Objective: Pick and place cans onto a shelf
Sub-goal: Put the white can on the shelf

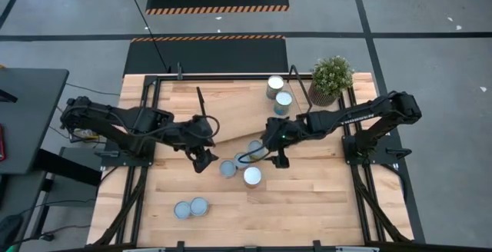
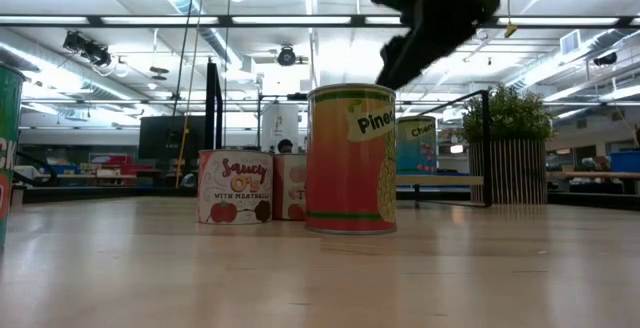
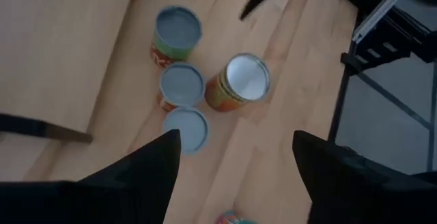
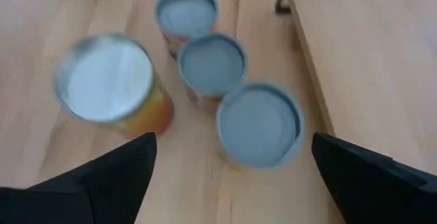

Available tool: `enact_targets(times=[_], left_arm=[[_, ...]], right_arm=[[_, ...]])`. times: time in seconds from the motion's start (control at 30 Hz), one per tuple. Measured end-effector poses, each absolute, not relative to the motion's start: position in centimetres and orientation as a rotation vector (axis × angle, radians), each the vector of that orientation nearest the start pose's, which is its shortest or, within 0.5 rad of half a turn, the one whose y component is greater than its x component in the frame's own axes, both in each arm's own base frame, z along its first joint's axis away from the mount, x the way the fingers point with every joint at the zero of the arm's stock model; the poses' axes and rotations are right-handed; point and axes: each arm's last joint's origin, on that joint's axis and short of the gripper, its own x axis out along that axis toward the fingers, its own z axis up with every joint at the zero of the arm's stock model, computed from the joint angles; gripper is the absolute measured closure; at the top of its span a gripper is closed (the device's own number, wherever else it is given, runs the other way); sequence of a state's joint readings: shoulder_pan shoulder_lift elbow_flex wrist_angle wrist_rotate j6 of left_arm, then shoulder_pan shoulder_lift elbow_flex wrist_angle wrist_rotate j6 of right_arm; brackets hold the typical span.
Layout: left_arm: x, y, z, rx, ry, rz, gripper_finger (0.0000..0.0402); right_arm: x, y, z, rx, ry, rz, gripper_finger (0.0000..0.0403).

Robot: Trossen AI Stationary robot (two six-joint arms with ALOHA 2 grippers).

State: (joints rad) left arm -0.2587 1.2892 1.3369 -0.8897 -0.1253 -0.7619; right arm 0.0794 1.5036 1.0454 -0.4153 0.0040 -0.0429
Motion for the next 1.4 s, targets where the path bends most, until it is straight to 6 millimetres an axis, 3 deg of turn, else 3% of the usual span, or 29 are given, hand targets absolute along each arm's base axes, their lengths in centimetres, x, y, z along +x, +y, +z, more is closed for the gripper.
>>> enact_targets(times=[0.17,0.3,0.57,0.8,1.03,1.4], left_arm=[[23.9,-7.4,35.4,-0.566,0.872,0.184,0.0111],[23.9,-8.8,34.5,-0.479,0.877,0.25,0.0111],[25.6,-11.4,31.9,-0.355,0.921,0.297,0.0111],[26.6,-13.2,30.3,-0.433,0.996,0.234,0.0111],[26.2,-14.5,30.4,-0.511,0.986,0.236,0.0111],[25.2,-17.0,29.6,-0.579,1.014,0.258,0.0111]], right_arm=[[30.5,3.4,23.0,-0.07,0.904,0.105,0.0004],[30.3,4.8,22.9,-0.103,0.902,0.132,0.0004],[29.9,7.1,23.0,-0.163,0.881,0.157,0.0004],[29.8,8.4,22.5,-0.168,0.815,0.163,0.0004],[28.6,9.9,20.7,-0.165,0.823,0.158,0.0004],[28.2,12.3,20.4,-0.094,0.76,0.133,0.0004]])
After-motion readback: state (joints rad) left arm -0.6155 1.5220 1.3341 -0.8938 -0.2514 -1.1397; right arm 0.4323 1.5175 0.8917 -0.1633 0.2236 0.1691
